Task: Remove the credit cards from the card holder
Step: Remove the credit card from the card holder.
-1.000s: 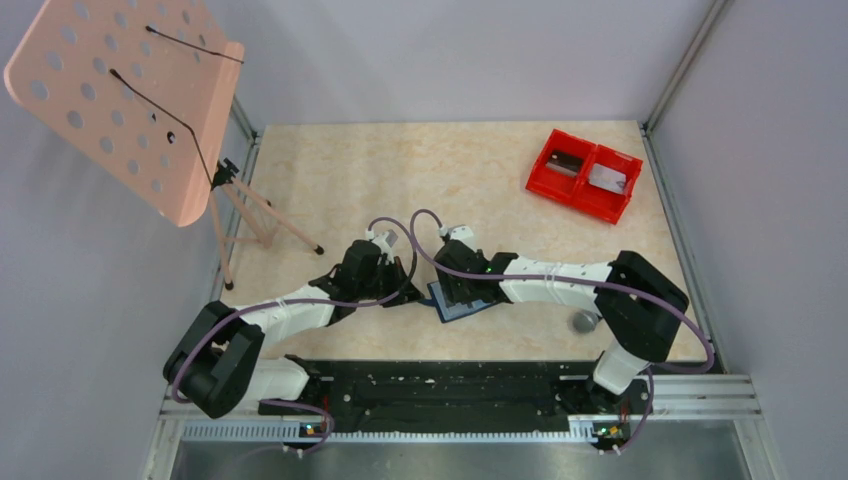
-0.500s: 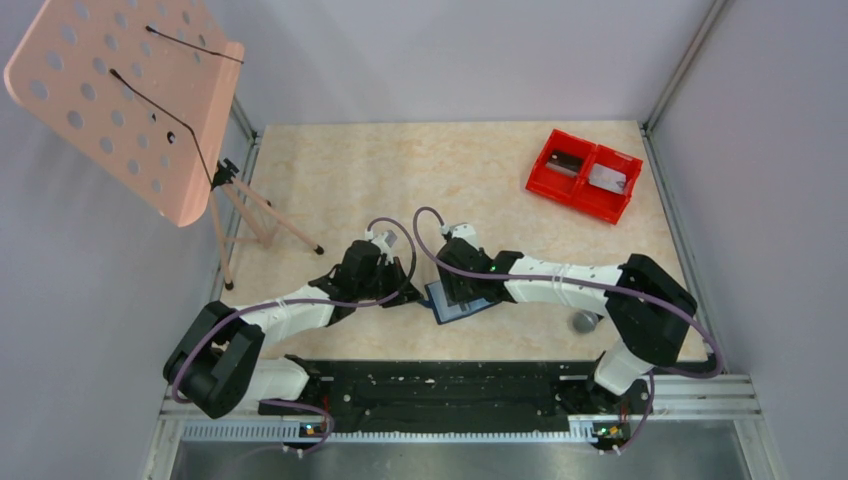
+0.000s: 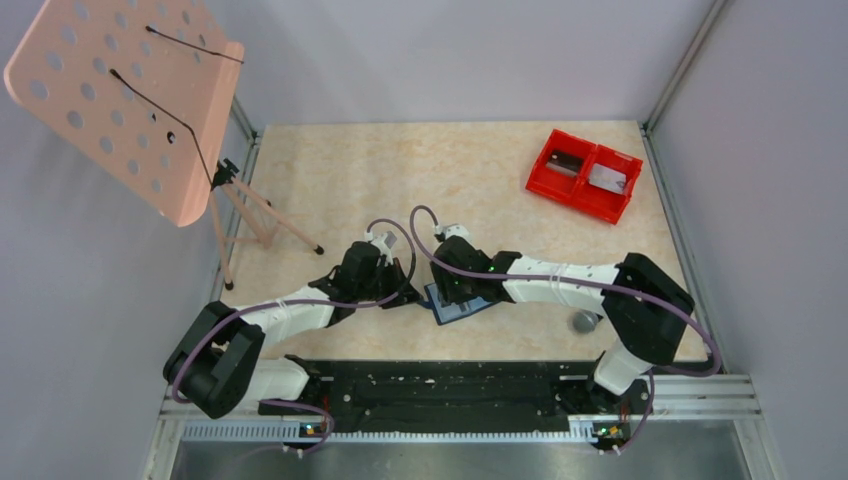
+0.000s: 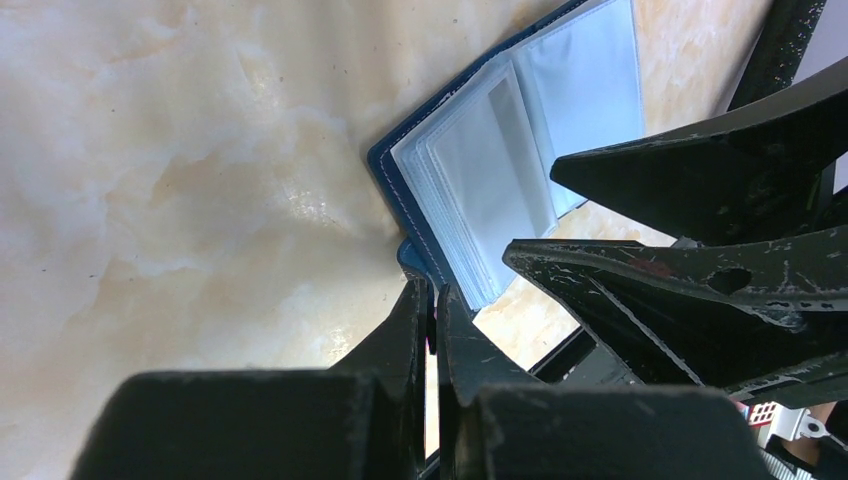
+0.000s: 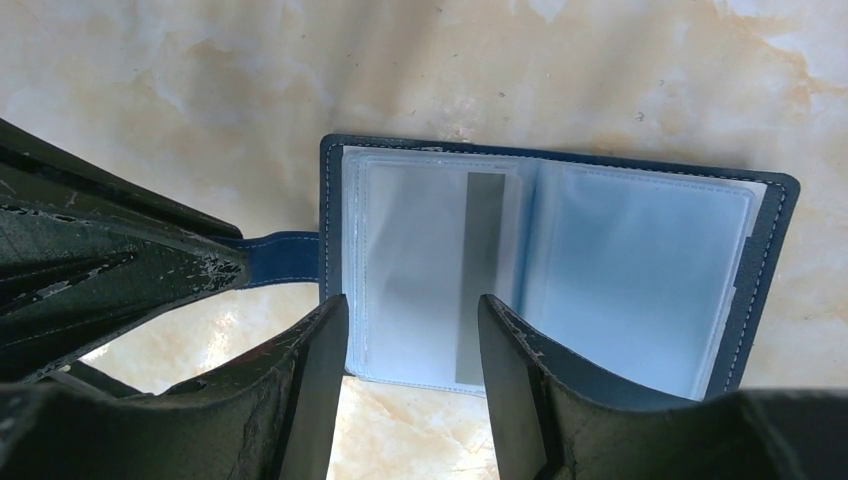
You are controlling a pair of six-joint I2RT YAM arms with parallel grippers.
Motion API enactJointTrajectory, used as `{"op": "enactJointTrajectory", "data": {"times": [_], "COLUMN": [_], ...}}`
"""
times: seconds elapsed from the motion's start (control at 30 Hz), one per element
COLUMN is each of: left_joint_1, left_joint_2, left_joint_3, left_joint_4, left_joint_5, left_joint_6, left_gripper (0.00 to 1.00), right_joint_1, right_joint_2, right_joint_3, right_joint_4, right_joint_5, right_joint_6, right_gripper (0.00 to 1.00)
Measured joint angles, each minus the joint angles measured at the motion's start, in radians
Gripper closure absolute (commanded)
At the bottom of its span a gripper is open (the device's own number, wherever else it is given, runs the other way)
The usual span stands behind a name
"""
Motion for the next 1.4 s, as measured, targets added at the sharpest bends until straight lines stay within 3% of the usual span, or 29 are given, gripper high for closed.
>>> {"op": "enactJointTrajectory", "data": {"times": [1.4], "left_joint_1": [0.000], "left_joint_2": [-0.006], "left_joint_3": [-0.004], "left_joint_4": [0.000], "left_joint_5": [0.000], "left_joint_6": [-0.002], "left_gripper": [1.00], "right_joint_1": [0.000], "right_joint_2": [0.059], "right_joint_3": [-0.003], "right_joint_4": [0.039], "right_joint_5": [0.018], "right_joint_6": [-0.016], "right_gripper": [0.38]}}
